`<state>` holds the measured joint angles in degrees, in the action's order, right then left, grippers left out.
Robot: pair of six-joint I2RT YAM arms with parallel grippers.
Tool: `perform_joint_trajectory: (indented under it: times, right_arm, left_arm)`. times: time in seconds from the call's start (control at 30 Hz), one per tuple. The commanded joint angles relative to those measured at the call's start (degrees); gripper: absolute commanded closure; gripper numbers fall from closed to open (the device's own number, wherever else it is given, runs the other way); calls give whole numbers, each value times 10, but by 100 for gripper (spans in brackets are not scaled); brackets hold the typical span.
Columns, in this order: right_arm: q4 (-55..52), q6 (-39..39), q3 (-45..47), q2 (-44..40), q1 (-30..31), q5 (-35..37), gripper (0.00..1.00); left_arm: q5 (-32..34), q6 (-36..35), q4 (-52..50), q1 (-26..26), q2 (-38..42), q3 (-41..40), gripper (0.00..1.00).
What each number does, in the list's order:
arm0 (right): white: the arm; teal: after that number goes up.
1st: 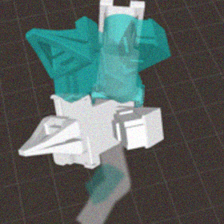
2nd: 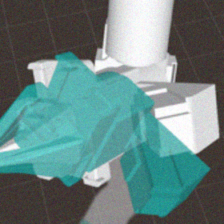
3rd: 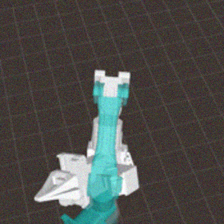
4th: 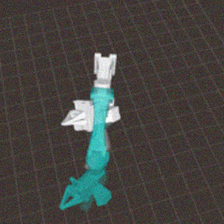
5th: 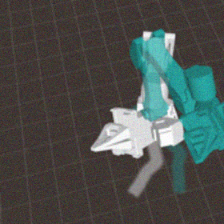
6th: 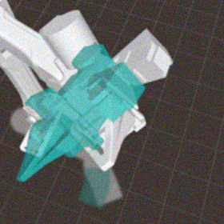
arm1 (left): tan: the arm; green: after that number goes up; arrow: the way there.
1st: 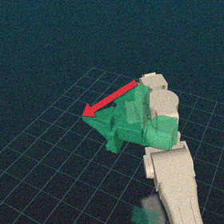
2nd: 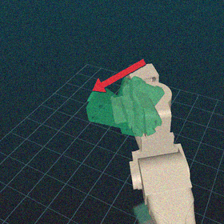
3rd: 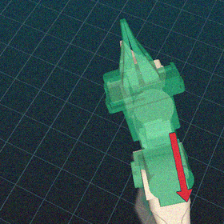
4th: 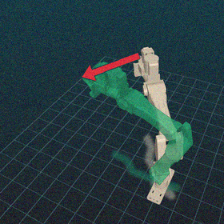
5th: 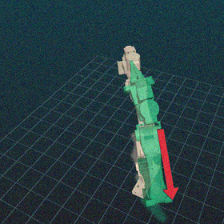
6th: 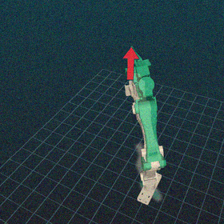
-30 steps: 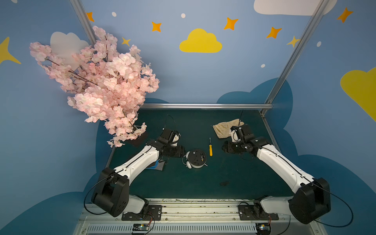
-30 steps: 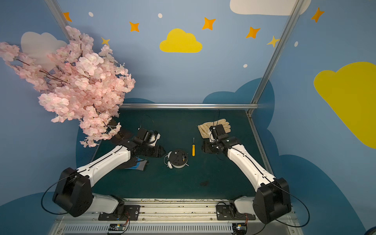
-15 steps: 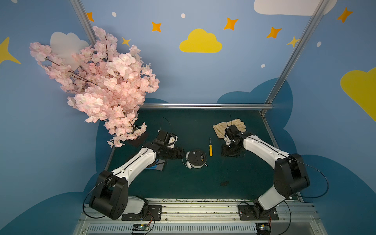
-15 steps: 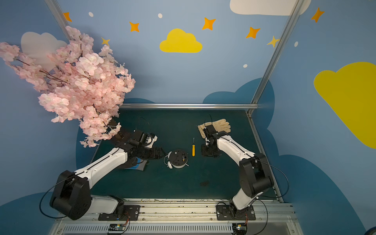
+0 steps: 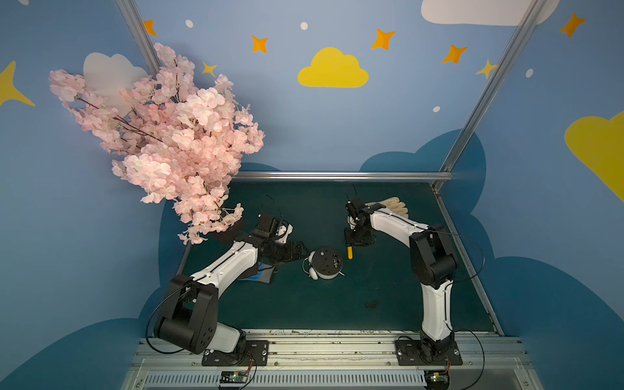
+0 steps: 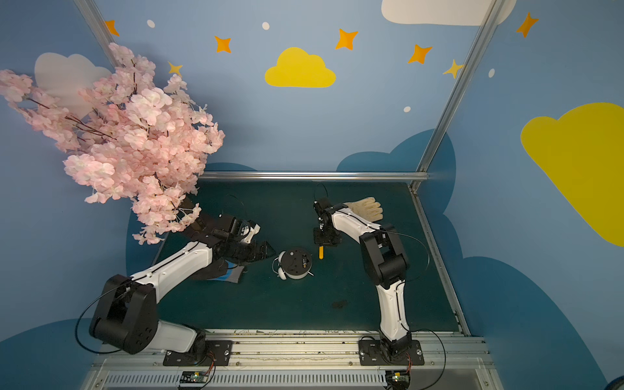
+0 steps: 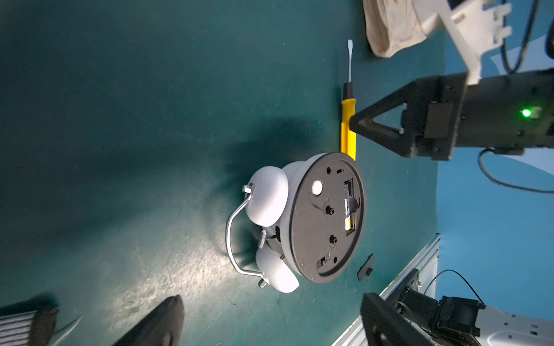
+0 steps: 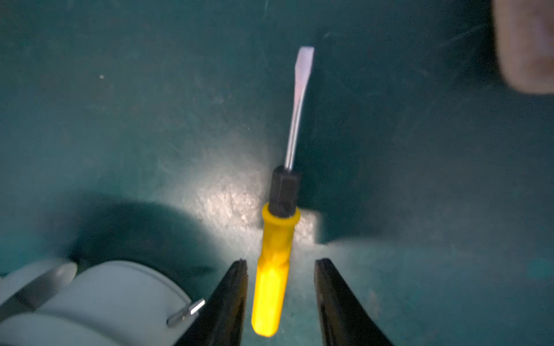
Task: Remove the battery from the alarm
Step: Pick up the screwdriver from the center of the board.
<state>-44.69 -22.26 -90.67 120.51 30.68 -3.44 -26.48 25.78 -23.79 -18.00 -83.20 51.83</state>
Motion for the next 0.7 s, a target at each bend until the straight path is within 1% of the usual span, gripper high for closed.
perform_joint_trajectory:
  times: [0.0, 0.03, 0.1, 0.13, 0.2, 0.27, 0.37, 0.5, 0.6, 0.67]
  right_arm:
    - [-37, -12, -29, 28, 9, 10, 63]
    - [-45, -11, -30, 31, 11, 10, 64]
    - [-60, -10, -21, 29, 15, 14, 70]
    - [-61, -8, -10, 22, 15, 16, 75]
    - [-51, -2, 22, -12, 14, 22, 85]
    - [-39, 15, 52, -55, 14, 26, 93]
    - [-38, 54, 81, -132, 16, 14, 97]
    - [-61, 139, 102, -245, 41, -3, 98]
    - [-61, 196, 118, -334, 64, -57, 100]
    - [-56, 224, 127, -382, 75, -80, 100]
  left_arm:
    - [-33, 12, 14, 1, -6, 2, 5]
    - [-36, 14, 17, 0, -7, 2, 6]
    - [-46, 23, 26, 0, -5, 4, 8]
    - [-53, 30, 31, -1, -5, 5, 9]
    - [-65, 42, 42, -6, -3, 11, 10]
    - [-69, 51, 47, -13, 0, 20, 10]
    - [-80, 70, 58, -22, 7, 37, 12]
    - [-101, 99, 84, -47, 20, 66, 15]
    - [-105, 129, 121, -81, 22, 90, 18]
    - [-103, 167, 166, -102, 21, 96, 20]
